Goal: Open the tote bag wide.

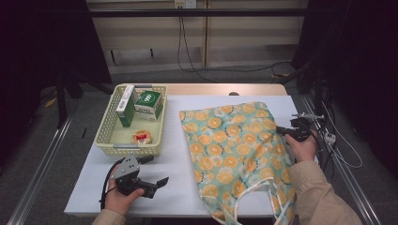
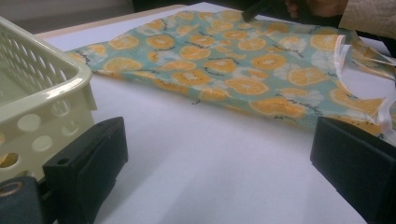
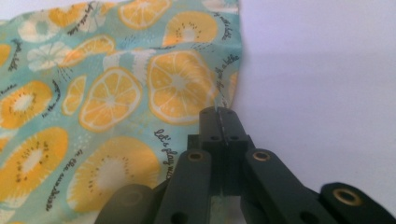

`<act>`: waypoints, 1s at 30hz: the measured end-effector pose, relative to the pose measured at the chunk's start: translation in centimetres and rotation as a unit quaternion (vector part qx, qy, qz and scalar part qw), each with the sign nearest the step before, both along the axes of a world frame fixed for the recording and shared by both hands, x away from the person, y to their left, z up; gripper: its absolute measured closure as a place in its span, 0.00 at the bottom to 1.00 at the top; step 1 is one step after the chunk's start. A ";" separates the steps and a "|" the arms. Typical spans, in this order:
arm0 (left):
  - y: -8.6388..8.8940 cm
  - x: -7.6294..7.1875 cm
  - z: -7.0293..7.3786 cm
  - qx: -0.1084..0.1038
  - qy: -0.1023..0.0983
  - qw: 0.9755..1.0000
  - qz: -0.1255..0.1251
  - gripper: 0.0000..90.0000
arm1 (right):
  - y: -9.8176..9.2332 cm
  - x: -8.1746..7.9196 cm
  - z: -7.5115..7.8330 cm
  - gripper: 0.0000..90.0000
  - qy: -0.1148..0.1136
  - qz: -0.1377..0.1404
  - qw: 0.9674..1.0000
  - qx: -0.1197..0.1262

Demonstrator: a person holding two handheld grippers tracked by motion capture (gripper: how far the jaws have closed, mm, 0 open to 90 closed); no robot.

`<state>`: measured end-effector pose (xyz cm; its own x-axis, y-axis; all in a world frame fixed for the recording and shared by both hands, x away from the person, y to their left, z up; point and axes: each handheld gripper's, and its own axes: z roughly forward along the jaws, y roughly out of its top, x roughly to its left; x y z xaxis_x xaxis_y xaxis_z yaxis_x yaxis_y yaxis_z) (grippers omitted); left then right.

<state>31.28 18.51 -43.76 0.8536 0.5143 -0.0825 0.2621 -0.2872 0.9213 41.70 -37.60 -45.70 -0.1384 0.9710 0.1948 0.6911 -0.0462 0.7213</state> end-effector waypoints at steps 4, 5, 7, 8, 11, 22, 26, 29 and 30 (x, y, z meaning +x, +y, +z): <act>0.0 0.0 0.0 -0.001 0.000 1.000 0.001 0.04 | 0.4 -0.5 0.7 0.73 -0.019 0.031 0.999 -0.019; 0.1 0.0 0.0 -0.001 -0.002 1.000 0.001 0.04 | 0.8 -0.8 1.1 0.68 -0.022 0.052 0.998 -0.038; 0.1 0.0 0.0 -0.001 -0.001 1.000 0.001 0.04 | 1.2 -1.2 1.6 0.61 -0.033 0.068 0.996 -0.057; 0.2 0.1 0.0 0.002 -0.003 1.000 0.001 0.04 | 2.0 -2.2 2.9 0.48 -0.060 0.097 0.991 -0.064; 0.2 0.0 0.0 -0.002 0.001 1.000 0.001 0.04 | 2.7 -3.2 3.9 0.44 -0.075 0.115 0.988 -0.069; 0.2 -0.3 0.1 -0.004 0.002 1.000 0.007 0.04 | 9.6 -11.6 5.4 0.37 -0.086 0.306 0.947 -0.050; 0.2 -0.3 0.0 -0.005 0.003 1.000 0.006 0.04 | 11.7 -13.9 3.7 0.37 -0.062 0.366 0.927 -0.059; 0.2 -0.2 0.0 -0.003 0.002 1.000 0.004 0.04 | 12.6 -14.6 2.7 0.37 -0.051 0.388 0.918 -0.060; 0.1 -0.2 -0.1 -0.006 0.006 1.000 0.004 0.04 | 12.9 -14.8 2.4 0.37 -0.050 0.394 0.916 -0.061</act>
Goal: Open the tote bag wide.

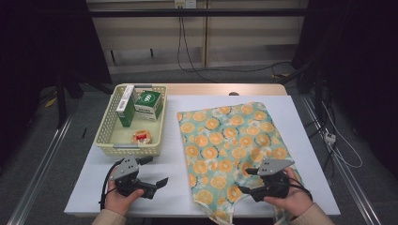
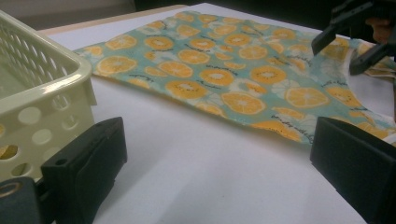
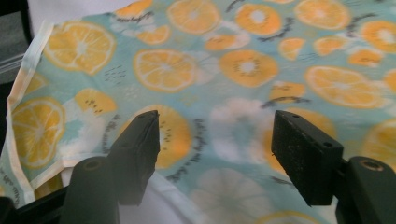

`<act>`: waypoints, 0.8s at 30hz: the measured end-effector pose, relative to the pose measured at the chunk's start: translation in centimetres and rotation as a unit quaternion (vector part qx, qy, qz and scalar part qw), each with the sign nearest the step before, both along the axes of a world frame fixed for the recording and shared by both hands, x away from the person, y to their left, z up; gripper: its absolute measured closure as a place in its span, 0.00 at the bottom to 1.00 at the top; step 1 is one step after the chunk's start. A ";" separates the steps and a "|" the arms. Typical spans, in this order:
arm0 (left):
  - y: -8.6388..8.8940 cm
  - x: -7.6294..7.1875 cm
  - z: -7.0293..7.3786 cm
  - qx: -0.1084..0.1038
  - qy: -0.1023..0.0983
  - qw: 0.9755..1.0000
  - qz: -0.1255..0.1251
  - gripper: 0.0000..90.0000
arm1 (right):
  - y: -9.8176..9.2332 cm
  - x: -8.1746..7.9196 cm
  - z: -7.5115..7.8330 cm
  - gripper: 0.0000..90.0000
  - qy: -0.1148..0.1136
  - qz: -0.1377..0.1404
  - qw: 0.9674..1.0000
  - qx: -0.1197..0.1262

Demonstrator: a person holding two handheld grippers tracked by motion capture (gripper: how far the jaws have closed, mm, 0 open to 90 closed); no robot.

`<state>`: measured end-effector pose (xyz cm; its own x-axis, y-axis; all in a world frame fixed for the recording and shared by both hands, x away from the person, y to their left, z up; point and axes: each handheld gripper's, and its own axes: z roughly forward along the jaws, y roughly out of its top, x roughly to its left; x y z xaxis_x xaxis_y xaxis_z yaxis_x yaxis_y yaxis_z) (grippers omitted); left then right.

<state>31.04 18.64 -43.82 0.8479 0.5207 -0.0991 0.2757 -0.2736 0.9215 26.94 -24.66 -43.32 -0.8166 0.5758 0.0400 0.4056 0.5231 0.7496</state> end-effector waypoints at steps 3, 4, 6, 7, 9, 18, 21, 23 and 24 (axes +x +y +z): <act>0.0 0.0 0.0 0.002 0.000 1.000 0.001 0.04 | 1.0 -0.4 -0.9 0.37 0.005 0.023 1.000 -0.006; 0.0 0.1 0.0 0.002 0.000 1.000 -0.001 0.04 | 1.3 -0.4 -1.3 0.39 0.008 0.031 0.999 -0.008; 0.0 0.0 0.0 0.003 0.000 1.000 -0.001 0.04 | 1.7 -0.6 -1.7 0.40 0.014 0.052 0.998 -0.015; 0.0 0.0 0.0 0.002 0.000 1.000 0.000 0.04 | 1.9 -0.7 -1.9 0.40 0.020 0.055 0.998 -0.017; 0.1 0.0 0.0 0.001 0.001 1.000 -0.001 0.04 | 2.0 -0.8 -2.0 0.42 0.017 0.067 0.997 -0.017; 0.6 -0.1 0.2 -0.007 -0.003 1.000 0.007 0.04 | 0.9 -1.1 -2.0 0.52 0.016 0.079 0.996 -0.022; 0.7 -0.1 0.2 -0.006 -0.002 1.000 0.009 0.04 | 1.0 -1.0 -2.0 0.55 0.015 0.076 0.997 -0.024; 0.6 -0.1 0.2 -0.005 -0.002 1.000 0.009 0.04 | 1.2 -1.1 -1.9 0.60 0.014 0.078 0.996 -0.030; 0.5 -0.1 0.2 -0.006 -0.002 1.000 0.009 0.04 | 1.3 -1.1 -1.9 0.69 0.013 0.080 0.996 -0.029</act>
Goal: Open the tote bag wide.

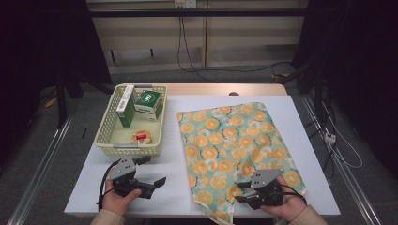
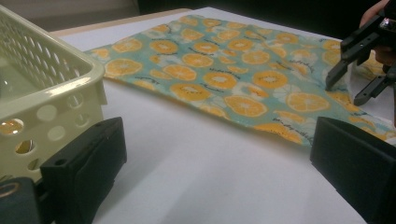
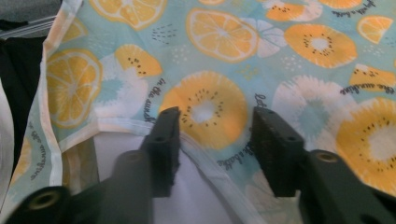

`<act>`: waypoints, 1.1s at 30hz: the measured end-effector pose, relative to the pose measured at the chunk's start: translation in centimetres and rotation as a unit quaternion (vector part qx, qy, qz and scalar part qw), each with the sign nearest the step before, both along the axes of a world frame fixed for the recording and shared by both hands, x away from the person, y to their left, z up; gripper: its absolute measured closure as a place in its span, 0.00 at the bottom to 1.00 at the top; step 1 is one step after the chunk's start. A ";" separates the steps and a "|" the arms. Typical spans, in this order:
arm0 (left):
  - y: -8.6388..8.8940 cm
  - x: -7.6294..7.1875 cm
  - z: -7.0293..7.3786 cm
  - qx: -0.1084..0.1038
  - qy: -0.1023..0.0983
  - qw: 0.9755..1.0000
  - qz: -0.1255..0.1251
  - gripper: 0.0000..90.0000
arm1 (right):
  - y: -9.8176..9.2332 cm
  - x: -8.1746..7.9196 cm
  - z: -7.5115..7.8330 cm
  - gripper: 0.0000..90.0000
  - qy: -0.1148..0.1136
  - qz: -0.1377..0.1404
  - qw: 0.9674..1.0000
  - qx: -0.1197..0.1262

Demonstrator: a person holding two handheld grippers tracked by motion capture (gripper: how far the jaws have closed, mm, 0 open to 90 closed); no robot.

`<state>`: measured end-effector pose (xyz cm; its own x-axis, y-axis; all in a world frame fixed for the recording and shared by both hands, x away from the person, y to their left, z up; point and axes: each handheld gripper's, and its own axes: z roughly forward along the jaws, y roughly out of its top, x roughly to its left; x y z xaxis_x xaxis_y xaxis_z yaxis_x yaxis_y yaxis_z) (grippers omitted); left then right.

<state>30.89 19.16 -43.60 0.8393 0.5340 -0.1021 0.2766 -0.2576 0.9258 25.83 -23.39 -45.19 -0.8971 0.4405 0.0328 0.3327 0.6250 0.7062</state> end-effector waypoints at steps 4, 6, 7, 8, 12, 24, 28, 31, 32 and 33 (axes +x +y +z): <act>-0.1 0.0 0.0 0.002 -0.002 1.000 -0.002 0.04 | 0.2 0.2 -0.4 0.99 0.008 0.005 0.999 0.033; -0.1 0.0 0.0 0.003 -0.001 1.000 -0.002 0.04 | 0.3 0.5 -0.4 1.00 0.014 0.003 0.999 0.032; -0.1 -0.1 0.0 0.002 -0.001 1.000 -0.002 0.04 | 0.4 0.5 -0.3 1.00 0.014 0.003 1.000 0.028; -0.1 -0.1 0.0 0.002 -0.001 1.000 -0.002 0.04 | 0.5 0.4 -0.3 1.00 0.012 0.004 1.000 0.024; -0.1 0.0 -0.1 0.004 0.000 1.000 -0.003 0.04 | 0.6 0.1 -0.3 1.00 0.003 -0.005 1.000 0.024; 0.1 -0.1 0.0 0.009 -0.005 1.000 -0.005 0.04 | 0.4 1.0 0.7 0.84 -0.005 -0.052 0.998 0.045; 0.0 -0.2 0.1 0.007 -0.005 1.000 -0.004 0.04 | -1.2 -0.1 1.3 0.63 -0.017 -0.063 0.997 0.034; -0.1 -0.1 0.1 0.008 -0.008 1.000 -0.005 0.04 | -2.2 -0.8 0.9 0.58 -0.026 -0.063 0.998 0.014; -0.1 -0.1 0.1 0.009 -0.008 1.000 -0.005 0.04 | -2.4 -0.9 0.6 0.58 -0.029 -0.068 0.997 0.003; -0.3 -0.2 0.1 0.008 -0.004 1.000 -0.006 0.04 | -2.6 -1.0 0.3 0.59 -0.029 -0.068 0.997 -0.004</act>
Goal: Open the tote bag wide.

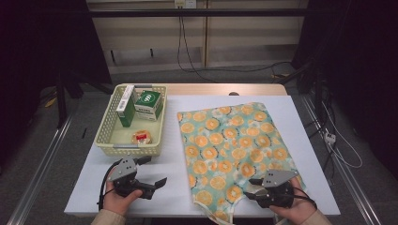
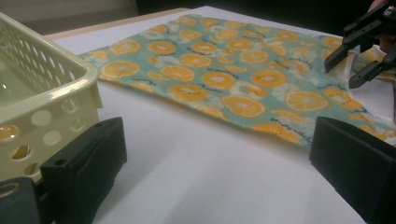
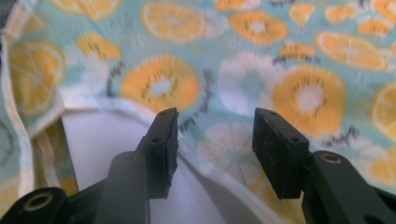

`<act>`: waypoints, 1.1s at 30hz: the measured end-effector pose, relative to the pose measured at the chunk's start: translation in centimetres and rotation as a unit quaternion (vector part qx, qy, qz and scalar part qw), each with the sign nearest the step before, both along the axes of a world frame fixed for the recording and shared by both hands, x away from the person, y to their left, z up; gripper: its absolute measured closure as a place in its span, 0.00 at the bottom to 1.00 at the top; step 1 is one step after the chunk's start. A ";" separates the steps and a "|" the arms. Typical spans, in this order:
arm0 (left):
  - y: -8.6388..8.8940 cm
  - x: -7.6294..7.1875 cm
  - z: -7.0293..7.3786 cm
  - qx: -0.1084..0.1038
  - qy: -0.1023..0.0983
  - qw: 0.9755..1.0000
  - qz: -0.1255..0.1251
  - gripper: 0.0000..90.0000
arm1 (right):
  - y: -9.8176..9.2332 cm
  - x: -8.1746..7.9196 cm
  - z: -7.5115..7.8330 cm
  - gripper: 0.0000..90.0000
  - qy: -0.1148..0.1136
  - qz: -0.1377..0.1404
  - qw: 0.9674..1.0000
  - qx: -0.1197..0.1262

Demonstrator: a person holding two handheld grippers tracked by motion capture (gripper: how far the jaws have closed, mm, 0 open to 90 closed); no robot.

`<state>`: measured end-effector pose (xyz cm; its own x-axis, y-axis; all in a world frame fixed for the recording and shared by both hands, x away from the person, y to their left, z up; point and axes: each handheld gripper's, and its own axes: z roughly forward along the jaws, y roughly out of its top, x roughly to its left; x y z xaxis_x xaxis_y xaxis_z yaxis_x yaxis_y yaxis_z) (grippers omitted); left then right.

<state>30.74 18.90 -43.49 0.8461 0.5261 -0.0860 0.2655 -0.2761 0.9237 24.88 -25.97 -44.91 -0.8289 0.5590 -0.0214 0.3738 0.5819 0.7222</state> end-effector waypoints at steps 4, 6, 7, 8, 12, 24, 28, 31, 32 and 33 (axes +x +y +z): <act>0.0 0.1 -0.1 0.003 -0.001 1.000 -0.002 0.04 | -0.4 0.1 -0.7 0.64 0.012 -0.006 1.000 0.027; 0.0 0.1 -0.1 0.002 -0.002 1.000 -0.002 0.04 | -0.6 0.2 -0.9 0.74 0.016 -0.008 0.999 0.039; 0.0 0.1 -0.1 0.002 -0.002 1.000 -0.002 0.04 | -0.5 0.3 -0.9 0.86 0.016 -0.008 0.999 0.040; 0.0 0.1 -0.1 0.001 -0.001 1.000 -0.001 0.04 | -0.4 0.4 -0.9 0.94 0.016 -0.004 0.999 0.040; -0.1 0.1 -0.1 0.002 -0.002 1.000 -0.002 0.04 | 0.0 0.6 -0.7 1.00 0.009 -0.004 1.000 0.022; -0.3 0.0 0.0 0.004 -0.003 1.000 -0.003 0.05 | 2.5 2.1 -0.9 1.00 0.026 -0.030 0.997 0.059; -0.1 0.0 0.0 0.002 -0.002 1.000 -0.003 0.05 | 4.8 3.8 -0.9 1.00 0.032 -0.025 0.996 0.075; 0.2 0.0 0.0 0.001 -0.002 1.000 0.000 0.05 | 6.2 5.2 -0.8 1.00 0.025 -0.032 0.996 0.079; 0.3 0.0 0.1 0.001 -0.003 1.000 0.000 0.05 | 7.0 6.1 -0.6 1.00 0.023 -0.045 0.995 0.089; 0.4 0.0 0.1 0.000 -0.005 1.000 0.003 0.05 | 7.2 6.5 -0.5 1.00 0.016 -0.050 0.995 0.086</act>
<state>30.71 19.28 -43.39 0.8434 0.5317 -0.0778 0.2584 -0.2743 0.9263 31.37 -18.74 -45.36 -0.7673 0.6322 0.1073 0.4483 0.4091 0.7948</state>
